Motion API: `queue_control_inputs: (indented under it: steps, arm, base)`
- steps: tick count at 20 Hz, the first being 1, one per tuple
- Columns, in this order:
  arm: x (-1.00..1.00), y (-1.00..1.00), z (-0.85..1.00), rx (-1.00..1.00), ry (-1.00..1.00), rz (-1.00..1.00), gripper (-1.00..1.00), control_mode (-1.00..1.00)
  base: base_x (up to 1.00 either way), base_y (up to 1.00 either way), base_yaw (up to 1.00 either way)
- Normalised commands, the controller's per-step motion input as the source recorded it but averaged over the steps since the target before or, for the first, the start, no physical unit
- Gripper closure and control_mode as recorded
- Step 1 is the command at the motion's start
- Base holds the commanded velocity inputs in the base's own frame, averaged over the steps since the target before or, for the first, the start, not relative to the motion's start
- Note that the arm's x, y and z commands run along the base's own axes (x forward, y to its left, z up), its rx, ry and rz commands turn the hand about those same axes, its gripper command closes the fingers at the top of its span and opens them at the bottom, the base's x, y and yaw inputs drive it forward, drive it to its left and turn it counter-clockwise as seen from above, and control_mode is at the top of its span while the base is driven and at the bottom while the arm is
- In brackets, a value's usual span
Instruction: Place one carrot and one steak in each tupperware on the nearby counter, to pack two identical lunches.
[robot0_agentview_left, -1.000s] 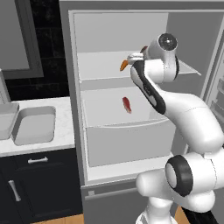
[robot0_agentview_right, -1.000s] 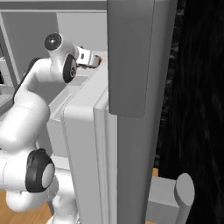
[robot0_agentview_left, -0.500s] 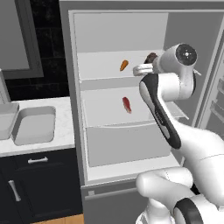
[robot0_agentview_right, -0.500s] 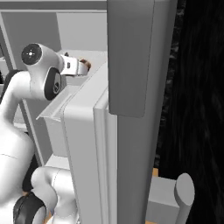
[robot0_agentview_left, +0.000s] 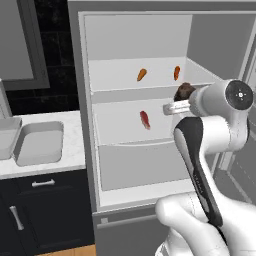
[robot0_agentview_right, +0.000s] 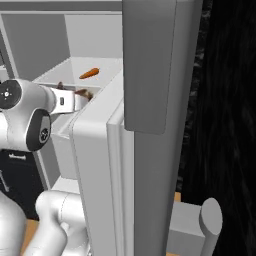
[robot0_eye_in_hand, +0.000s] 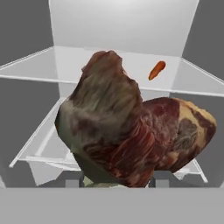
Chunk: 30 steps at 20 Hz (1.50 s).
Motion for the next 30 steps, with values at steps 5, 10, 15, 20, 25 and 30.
queue_control_inputs:
  steps: [5,10,15,20,25,30]
  arm:
    - [-0.20,0.00,-0.08,-0.01,0.00,0.02,1.00,1.00]
    - [0.00,0.00,0.00,0.00,0.00,0.00,1.00,1.00]
    - [0.00,0.00,0.00,0.00,0.00,0.00,1.00,1.00]
    - [0.00,0.00,0.00,0.00,0.00,0.00,1.00,1.00]
    - [0.00,0.00,0.00,0.00,0.00,0.00,1.00,1.00]
    - [0.00,0.00,0.00,0.00,0.00,0.00,1.00,1.00]
  base:
    - [-0.80,0.14,0.11]
    - [-0.61,0.77,0.28]
    - [0.23,1.00,0.08]
    - [0.62,1.00,0.00]
    - [0.96,0.69,-0.02]
    - [1.00,0.10,-0.07]
